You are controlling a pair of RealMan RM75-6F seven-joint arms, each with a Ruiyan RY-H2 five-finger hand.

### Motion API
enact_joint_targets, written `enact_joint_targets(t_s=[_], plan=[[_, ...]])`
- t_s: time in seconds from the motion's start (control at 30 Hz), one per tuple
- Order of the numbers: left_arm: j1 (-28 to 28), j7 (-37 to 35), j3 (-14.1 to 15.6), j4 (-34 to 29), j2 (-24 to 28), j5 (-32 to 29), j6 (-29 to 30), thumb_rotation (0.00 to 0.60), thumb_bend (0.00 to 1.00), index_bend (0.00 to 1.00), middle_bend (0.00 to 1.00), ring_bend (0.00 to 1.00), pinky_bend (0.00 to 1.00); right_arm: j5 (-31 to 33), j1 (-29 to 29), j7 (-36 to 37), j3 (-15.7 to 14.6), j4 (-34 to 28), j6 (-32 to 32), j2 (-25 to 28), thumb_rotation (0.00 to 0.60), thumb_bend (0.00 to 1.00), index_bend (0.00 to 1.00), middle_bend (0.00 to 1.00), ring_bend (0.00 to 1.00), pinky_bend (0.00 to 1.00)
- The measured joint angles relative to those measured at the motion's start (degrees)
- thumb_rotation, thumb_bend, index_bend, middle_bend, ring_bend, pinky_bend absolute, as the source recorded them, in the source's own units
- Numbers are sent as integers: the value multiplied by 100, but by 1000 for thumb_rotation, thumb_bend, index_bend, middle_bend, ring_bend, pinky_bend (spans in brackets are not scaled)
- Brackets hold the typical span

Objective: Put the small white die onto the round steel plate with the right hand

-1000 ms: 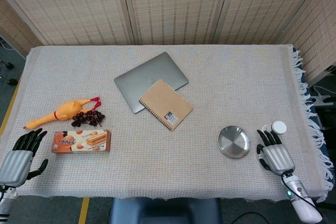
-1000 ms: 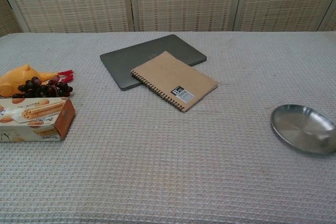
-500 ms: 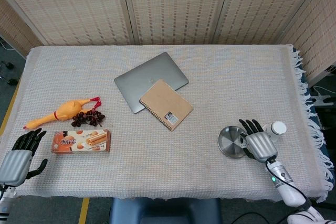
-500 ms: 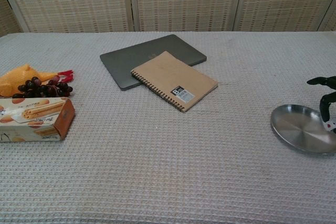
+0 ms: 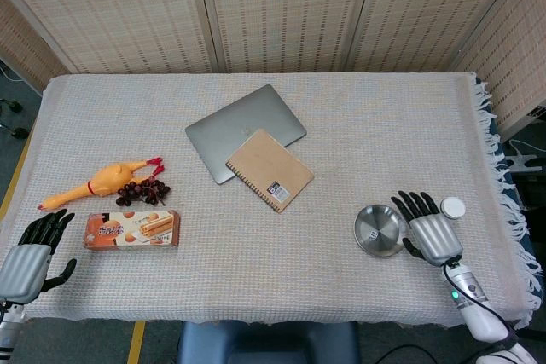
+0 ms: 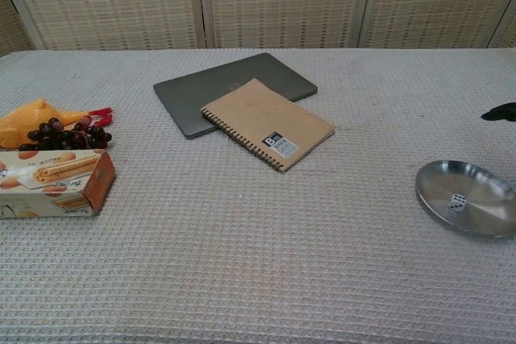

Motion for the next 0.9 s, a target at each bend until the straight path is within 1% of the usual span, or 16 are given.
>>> enact_joint_targets(t_s=[0.13, 0.27, 0.4, 0.5, 0.63, 0.7, 0.73, 0.77, 0.8, 0.83, 0.87, 0.9], plan=[[-14, 39, 11, -4, -13, 27, -33, 600, 375, 0, 0, 0, 88, 206, -146, 118, 70, -100, 170, 440, 600, 271, 0, 0, 0, 0], [-28, 110, 29, -16, -41, 49, -71, 600, 375, 0, 0, 0, 88, 585, -115, 390, 150, 101, -174, 569, 600, 261, 0, 0, 0, 0], [-28, 189, 41, -34, -77, 43, -98, 600, 375, 0, 0, 0, 92, 901, 17, 793, 227, 606, -821, 538, 600, 250, 0, 0, 0, 0], [-29, 214, 31, -30, -93, 14, -112, 600, 375, 0, 0, 0, 93, 987, 115, 1139, 248, 986, -1122, 394, 600, 248, 0, 0, 0, 0], [-45, 238, 24, -25, -105, -12, -164, 600, 374, 0, 0, 0, 93, 980, 226, 1435, 246, 1361, -1347, 148, 600, 248, 5, 0, 0, 13], [-54, 242, 22, -16, -111, -20, -181, 600, 374, 0, 0, 0, 93, 959, 265, 1483, 246, 1508, -1379, 24, 600, 248, 64, 7, 0, 96], [-53, 241, 21, -15, -112, -19, -180, 600, 374, 0, 0, 0, 93, 956, 274, 1485, 251, 1556, -1374, -24, 600, 248, 135, 33, 0, 174], [-53, 239, 20, -12, -112, -20, -178, 600, 374, 0, 0, 0, 93, 954, 280, 1484, 259, 1598, -1356, -68, 600, 248, 219, 85, 16, 254], [-52, 236, 17, -11, -112, -22, -175, 600, 375, 0, 0, 0, 93, 957, 282, 1477, 275, 1642, -1316, -113, 600, 248, 295, 158, 56, 322], [-51, 233, 15, -10, -111, -25, -175, 600, 374, 0, 0, 0, 94, 966, 281, 1466, 290, 1668, -1283, -150, 600, 248, 347, 222, 105, 366], [-51, 230, 12, -10, -109, -31, -176, 600, 375, 0, 0, 0, 94, 980, 278, 1455, 305, 1690, -1255, -189, 600, 248, 394, 286, 174, 407], [-50, 227, 9, -7, -108, -37, -177, 600, 375, 0, 0, 0, 94, 997, 271, 1441, 322, 1711, -1215, -226, 600, 248, 419, 316, 210, 429]])
